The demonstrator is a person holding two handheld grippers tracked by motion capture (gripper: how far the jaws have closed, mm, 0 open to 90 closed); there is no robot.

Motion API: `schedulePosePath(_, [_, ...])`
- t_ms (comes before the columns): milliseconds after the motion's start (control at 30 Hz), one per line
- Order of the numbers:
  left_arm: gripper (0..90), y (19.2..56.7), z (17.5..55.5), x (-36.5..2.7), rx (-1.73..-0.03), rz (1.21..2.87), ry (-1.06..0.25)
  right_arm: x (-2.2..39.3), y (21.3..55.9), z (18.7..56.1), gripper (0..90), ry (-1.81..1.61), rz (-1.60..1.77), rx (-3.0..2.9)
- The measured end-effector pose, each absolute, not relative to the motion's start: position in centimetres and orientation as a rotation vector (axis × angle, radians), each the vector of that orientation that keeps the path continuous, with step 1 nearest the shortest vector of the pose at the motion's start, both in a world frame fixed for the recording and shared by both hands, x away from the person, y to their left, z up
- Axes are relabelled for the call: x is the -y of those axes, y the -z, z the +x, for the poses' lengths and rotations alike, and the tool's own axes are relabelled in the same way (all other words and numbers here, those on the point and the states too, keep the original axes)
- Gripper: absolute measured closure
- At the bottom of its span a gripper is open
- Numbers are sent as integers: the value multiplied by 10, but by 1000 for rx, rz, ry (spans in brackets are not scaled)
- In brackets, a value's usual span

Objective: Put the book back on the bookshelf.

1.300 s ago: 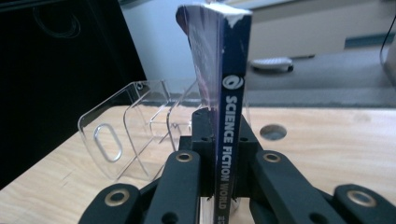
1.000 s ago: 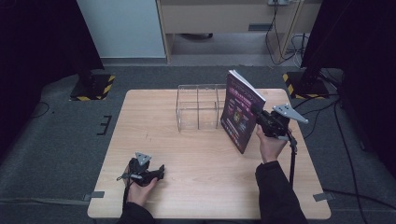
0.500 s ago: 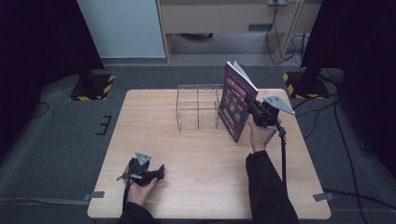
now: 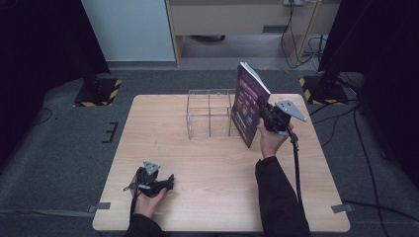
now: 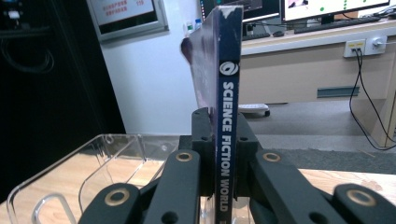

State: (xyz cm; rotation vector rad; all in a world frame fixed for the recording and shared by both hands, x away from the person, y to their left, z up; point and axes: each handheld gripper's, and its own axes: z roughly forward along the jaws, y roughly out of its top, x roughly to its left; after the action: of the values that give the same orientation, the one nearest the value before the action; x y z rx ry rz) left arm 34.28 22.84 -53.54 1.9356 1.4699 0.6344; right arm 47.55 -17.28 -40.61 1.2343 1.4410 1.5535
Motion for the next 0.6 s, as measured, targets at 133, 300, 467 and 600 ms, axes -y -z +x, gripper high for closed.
schedulePosePath(133, [126, 535, 343, -228, -1470, 1936, -635, 173, 408, 476, 845, -1559, 1231, -1424])
schedulePosePath(300, [126, 535, 343, -228, -1470, 1936, -635, 170, 414, 473, 843, -1530, 1216, -1434])
schedulePosePath(467, [125, 535, 343, -228, -1470, 1936, -635, 176, 417, 470, 836, -1534, 1221, -1455])
schedulePosePath(600, [126, 535, 343, -228, -1470, 1936, -635, 178, 415, 469, 794, -1522, 1223, -1488])
